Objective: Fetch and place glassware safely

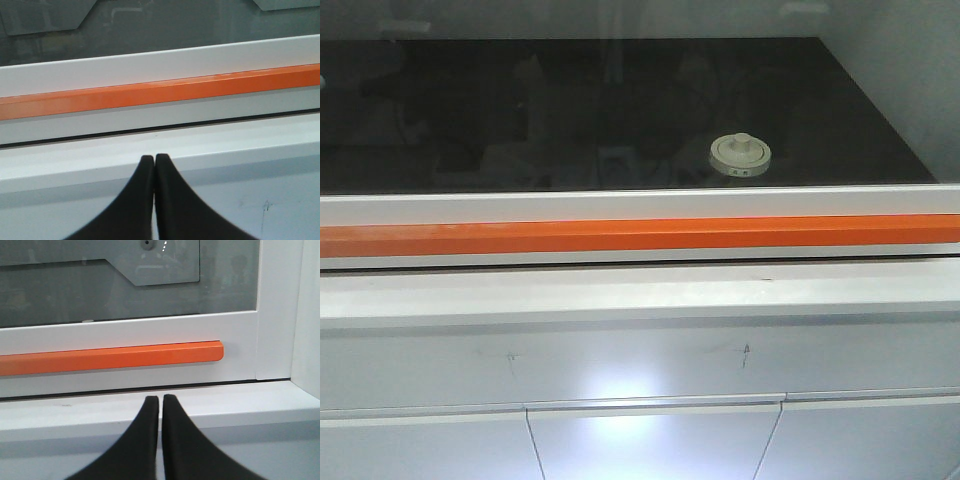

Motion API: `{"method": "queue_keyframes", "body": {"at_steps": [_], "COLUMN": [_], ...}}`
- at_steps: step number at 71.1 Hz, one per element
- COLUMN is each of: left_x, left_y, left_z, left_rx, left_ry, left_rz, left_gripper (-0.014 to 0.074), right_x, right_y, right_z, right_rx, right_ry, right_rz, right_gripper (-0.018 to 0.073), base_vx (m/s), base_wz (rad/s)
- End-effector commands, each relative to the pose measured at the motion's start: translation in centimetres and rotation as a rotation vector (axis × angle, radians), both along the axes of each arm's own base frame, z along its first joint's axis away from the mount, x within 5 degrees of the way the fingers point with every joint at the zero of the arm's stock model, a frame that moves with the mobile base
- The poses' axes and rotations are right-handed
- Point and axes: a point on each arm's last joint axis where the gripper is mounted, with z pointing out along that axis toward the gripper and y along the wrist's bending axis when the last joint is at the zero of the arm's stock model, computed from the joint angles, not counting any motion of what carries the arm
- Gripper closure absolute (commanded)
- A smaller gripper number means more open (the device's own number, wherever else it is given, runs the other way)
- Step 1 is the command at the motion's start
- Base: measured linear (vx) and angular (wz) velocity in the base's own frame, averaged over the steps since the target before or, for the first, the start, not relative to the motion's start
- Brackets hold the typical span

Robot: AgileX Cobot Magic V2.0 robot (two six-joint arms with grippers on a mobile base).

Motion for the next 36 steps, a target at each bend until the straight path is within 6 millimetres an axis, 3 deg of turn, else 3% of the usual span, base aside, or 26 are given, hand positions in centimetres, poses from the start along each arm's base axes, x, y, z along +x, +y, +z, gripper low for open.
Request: {"method": "queue_keyframes", "body": {"at_steps": [1, 36], "left_x": [0.02, 0.02], "left_y": [-0.08, -0.08], "left_z": [-0.17, -0.17], "left_rx": [-0.012, -0.012], "left_ry": [-0.061, -0.061], "left_rz": [-0.01, -0.01], "left_gripper": [0.0603, 0.0603], "right_x": [-0.03, -0.03], "right_y": [0.05, 0.05], "right_z": [0.09, 0.09], "right_rx": [-0.013, -0.013], "right_ry": [-0.066, -0.066], "right_rz": [0.005, 0.005], "right_gripper": [0.0563, 0.0563], "base_vx": [0.0, 0.0], "base_wz": [0.0, 0.0]}}
